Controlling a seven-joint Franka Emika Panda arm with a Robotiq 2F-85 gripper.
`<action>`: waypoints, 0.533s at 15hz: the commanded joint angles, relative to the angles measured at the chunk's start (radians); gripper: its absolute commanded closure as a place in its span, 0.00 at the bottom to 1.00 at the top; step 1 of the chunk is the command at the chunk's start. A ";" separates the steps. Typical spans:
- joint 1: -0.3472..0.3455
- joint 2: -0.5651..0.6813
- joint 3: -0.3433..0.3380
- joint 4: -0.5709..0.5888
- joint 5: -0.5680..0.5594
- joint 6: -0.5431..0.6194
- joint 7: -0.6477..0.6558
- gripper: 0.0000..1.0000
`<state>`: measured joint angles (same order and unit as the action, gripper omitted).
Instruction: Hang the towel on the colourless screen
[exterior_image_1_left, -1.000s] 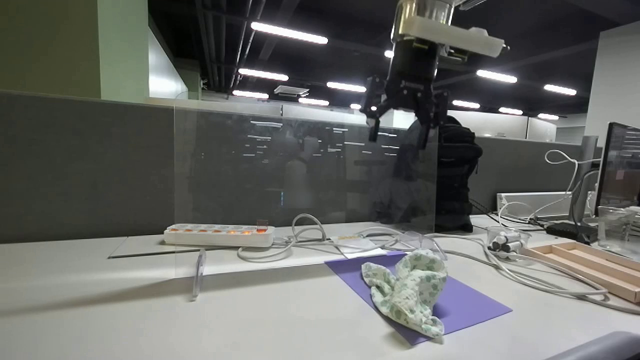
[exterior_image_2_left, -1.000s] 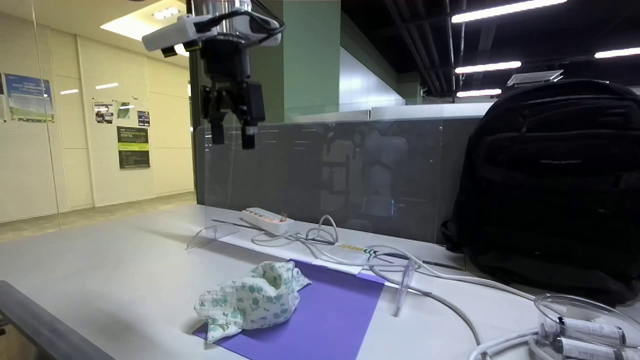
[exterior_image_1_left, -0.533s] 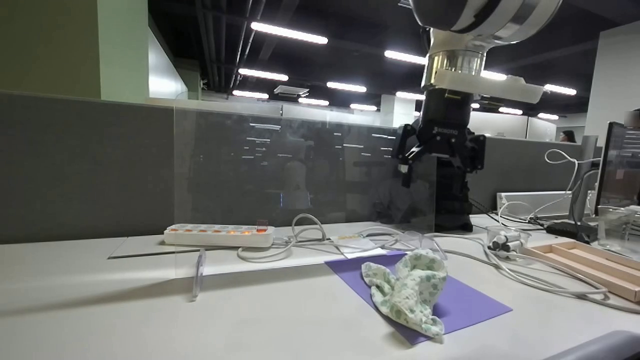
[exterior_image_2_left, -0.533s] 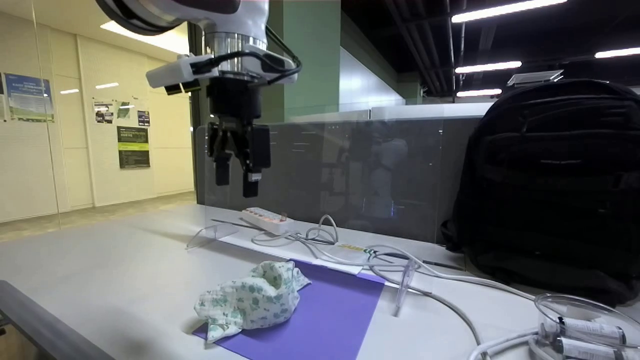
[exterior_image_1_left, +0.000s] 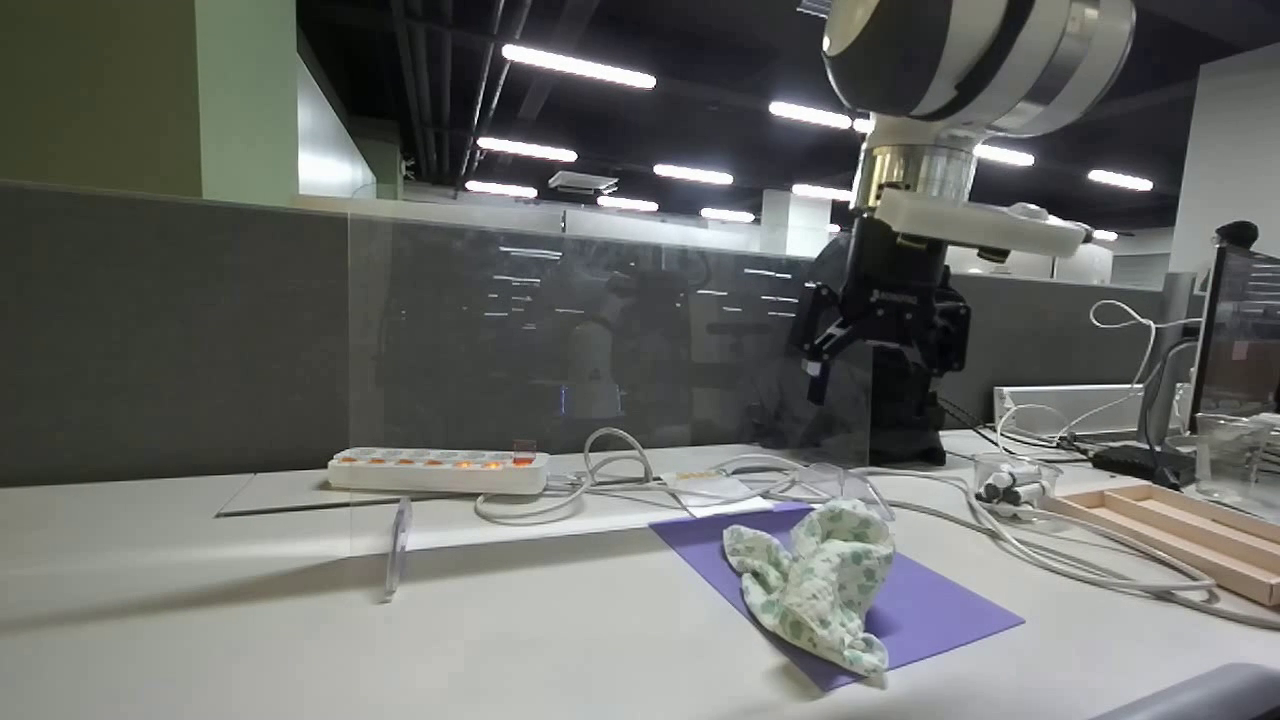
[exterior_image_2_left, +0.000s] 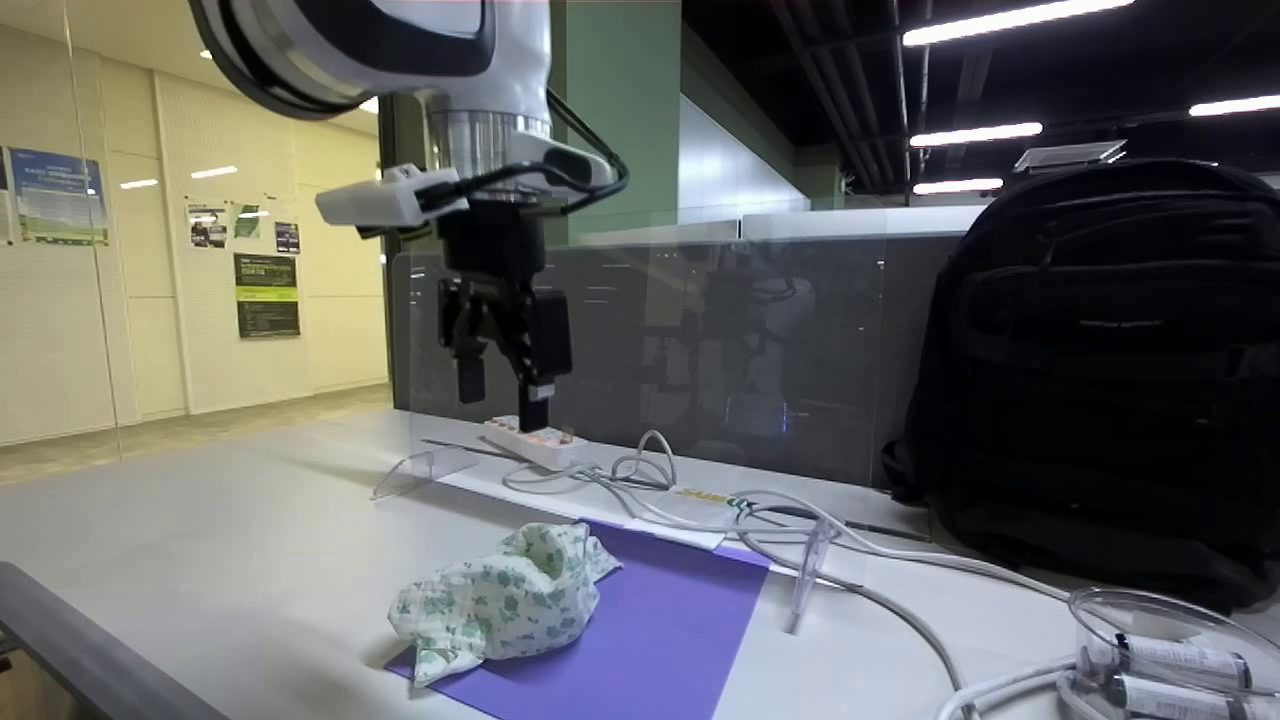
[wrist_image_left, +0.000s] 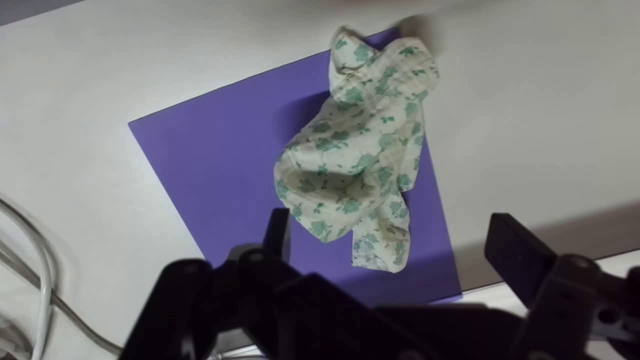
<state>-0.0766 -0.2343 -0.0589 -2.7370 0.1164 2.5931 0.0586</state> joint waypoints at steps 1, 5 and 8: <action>-0.005 0.139 -0.042 0.020 0.010 0.093 -0.081 0.00; -0.006 0.273 -0.049 0.055 0.023 0.187 -0.154 0.00; -0.014 0.355 -0.024 0.091 0.082 0.229 -0.234 0.00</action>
<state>-0.0838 0.0400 -0.1006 -2.7044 0.1439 2.7988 -0.1095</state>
